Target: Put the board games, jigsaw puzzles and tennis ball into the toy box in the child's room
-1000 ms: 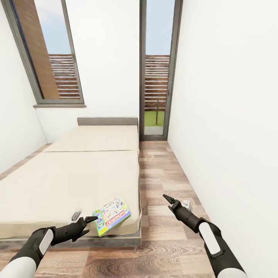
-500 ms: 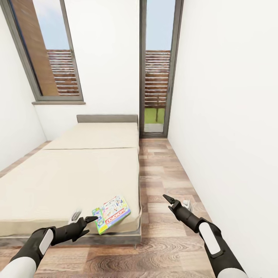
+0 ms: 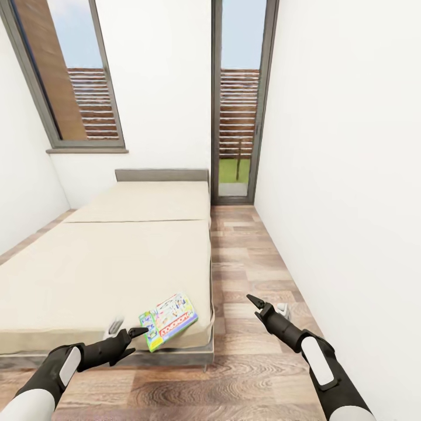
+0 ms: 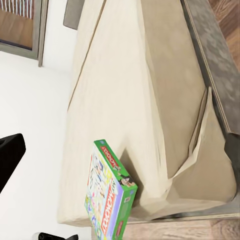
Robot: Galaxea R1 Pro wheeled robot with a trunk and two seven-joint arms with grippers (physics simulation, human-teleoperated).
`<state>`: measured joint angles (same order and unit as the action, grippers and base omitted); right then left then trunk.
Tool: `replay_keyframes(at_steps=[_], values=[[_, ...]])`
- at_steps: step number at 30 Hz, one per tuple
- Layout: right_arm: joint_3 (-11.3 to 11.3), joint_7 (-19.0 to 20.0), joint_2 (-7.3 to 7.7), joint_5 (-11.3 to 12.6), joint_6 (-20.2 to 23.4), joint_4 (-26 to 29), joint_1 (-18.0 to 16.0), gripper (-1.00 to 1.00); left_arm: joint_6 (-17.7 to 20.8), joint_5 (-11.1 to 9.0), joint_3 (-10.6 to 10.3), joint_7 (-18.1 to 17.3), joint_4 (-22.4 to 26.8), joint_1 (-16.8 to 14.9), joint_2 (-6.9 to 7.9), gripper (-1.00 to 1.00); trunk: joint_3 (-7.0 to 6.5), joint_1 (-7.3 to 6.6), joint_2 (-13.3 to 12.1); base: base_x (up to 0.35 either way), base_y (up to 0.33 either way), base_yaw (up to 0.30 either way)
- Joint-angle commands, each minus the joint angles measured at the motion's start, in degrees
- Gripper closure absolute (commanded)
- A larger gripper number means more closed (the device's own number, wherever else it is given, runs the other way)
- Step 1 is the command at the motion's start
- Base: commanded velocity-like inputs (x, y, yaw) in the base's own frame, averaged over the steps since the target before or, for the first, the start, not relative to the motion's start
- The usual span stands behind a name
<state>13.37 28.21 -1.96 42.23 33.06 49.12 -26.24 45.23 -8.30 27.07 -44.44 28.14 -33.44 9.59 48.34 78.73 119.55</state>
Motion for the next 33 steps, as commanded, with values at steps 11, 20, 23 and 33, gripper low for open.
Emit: replay_keyframes(at_steps=[11, 20, 23, 33], values=[[0.25, 0.08, -0.07, 0.22, 0.51, 0.01, -0.04, -1.0, 0.29, -0.05, 0.18, -0.18, -0.02, -0.04, -0.01, -1.0, 1.08, -0.01, 0.03, 0.0, 0.0, 0.0], [0.25, 0.15, -0.07, 0.22, 0.44, 0.01, -0.04, -1.0, 0.29, -0.05, 0.13, -0.19, -0.02, -0.04, -0.01, -1.0, 1.6, -0.01, 0.03, 0.0, -0.019, 0.0], [0.25, 0.16, -0.07, 0.22, 0.43, 0.01, -0.04, -1.0, 0.29, -0.05, 0.12, -0.2, -0.02, -0.04, -0.01, -1.0, 1.64, -0.01, 0.03, 0.0, -0.15, 0.0], [0.25, 0.17, -0.07, 0.22, 0.43, 0.01, -0.04, -1.0, 0.24, -0.05, 0.09, -0.19, -0.02, -0.04, -0.01, -1.0, 1.69, -0.01, 0.03, 0.0, -0.142, 0.0]])
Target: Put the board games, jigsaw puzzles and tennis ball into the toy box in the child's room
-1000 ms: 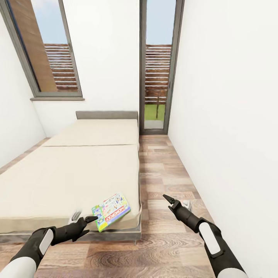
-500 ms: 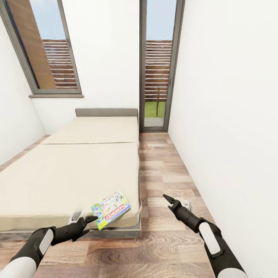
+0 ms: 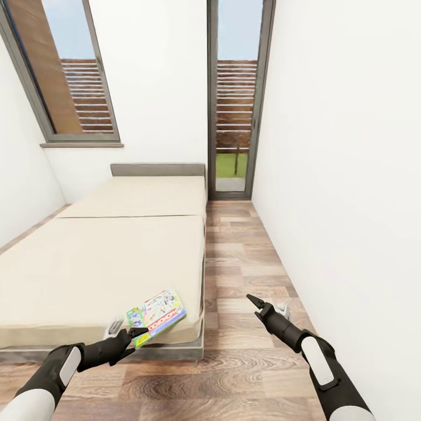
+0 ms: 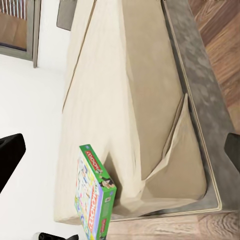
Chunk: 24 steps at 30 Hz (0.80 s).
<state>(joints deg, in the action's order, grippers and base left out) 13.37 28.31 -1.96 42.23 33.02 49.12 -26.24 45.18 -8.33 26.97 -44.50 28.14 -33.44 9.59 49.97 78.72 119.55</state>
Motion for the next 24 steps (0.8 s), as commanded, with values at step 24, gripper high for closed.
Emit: replay_keyframes(at_steps=[24], values=[[0.25, 0.07, -0.06, 0.22, 0.47, 0.01, -0.04, -1.0, 0.26, -0.02, 0.19, -0.14, -0.01, -0.04, -0.01, -1.0, 0.06, -0.01, 0.02, 0.0, -0.008, 0.0]])
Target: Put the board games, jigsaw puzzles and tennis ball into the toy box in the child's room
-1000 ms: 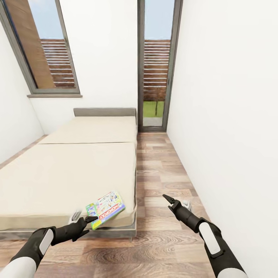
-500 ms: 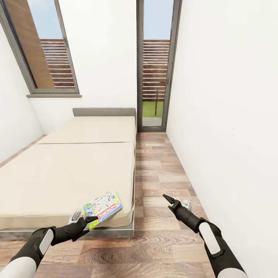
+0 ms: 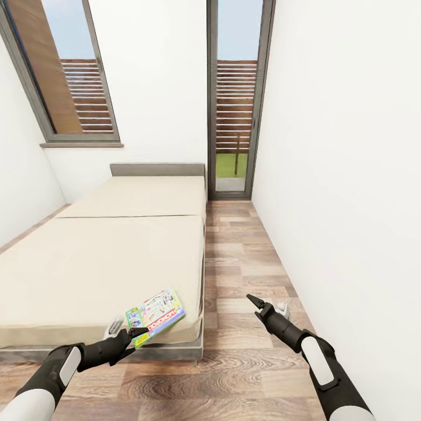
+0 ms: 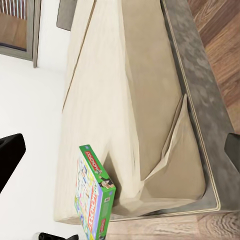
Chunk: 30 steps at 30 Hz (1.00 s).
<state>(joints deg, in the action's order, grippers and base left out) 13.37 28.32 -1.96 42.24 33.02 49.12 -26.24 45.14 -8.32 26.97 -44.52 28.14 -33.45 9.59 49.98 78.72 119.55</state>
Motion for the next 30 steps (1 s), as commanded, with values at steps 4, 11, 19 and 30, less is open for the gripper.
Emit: replay_keyframes(at_steps=[4, 11, 19, 30], values=[[0.25, 0.07, -0.06, 0.21, 0.47, 0.01, -0.04, -1.0, 0.3, -0.03, 0.19, -0.12, -0.02, -0.04, -0.01, -1.0, 0.05, -0.01, 0.02, 0.015, 0.005, 0.0], [0.25, 0.07, -0.06, 0.21, 0.47, 0.01, -0.04, -1.0, 0.3, -0.03, 0.19, -0.12, -0.02, -0.04, -0.01, -1.0, 0.05, -0.01, 0.02, 0.074, 0.043, 0.0], [0.25, 0.11, -0.06, 0.21, 0.47, 0.01, -0.04, -1.0, 0.3, -0.03, 0.19, -0.12, -0.02, -0.04, -0.01, -1.0, 0.05, -0.01, 0.02, 0.019, 0.012, 0.0], [0.25, 0.16, -0.09, 0.21, 0.47, 0.01, -0.04, -1.0, 0.3, -0.03, 0.19, -0.11, -0.02, -0.04, -0.01, -1.0, 0.05, -0.01, 0.02, 0.002, 0.001, 0.0]])
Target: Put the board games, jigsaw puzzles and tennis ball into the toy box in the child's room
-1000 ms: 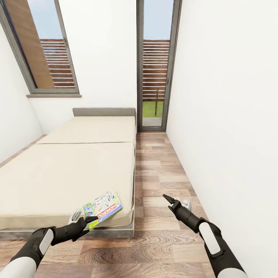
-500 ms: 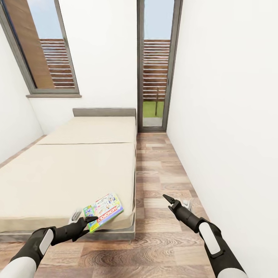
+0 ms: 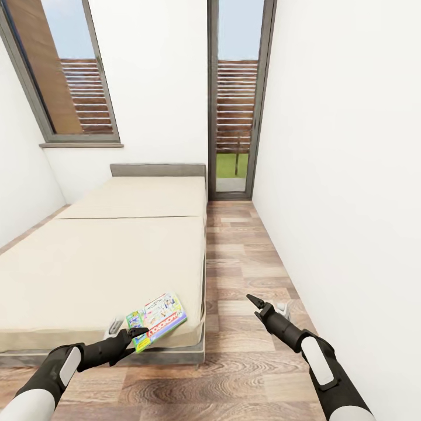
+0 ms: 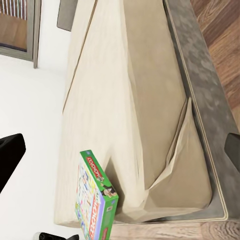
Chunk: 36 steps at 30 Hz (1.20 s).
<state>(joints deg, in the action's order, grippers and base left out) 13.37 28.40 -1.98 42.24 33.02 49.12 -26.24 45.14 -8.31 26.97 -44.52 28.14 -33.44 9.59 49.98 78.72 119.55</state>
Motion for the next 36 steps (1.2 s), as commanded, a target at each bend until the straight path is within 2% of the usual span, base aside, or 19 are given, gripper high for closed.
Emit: replay_keyframes(at_steps=[1, 36], values=[[0.25, 0.07, -0.06, 0.21, 0.47, 0.01, -0.04, -1.0, 0.3, -0.04, 0.19, -0.11, -0.02, -0.04, -0.01, -1.0, 0.05, -0.01, 0.02, 0.0, 0.0, 0.0], [0.25, 0.22, -0.04, 0.21, 0.47, 0.01, -0.04, -1.0, 0.3, -0.04, 0.19, -0.12, -0.02, -0.04, -0.01, -1.0, 0.14, -0.01, 0.02, 0.0, -0.015, 0.0]])
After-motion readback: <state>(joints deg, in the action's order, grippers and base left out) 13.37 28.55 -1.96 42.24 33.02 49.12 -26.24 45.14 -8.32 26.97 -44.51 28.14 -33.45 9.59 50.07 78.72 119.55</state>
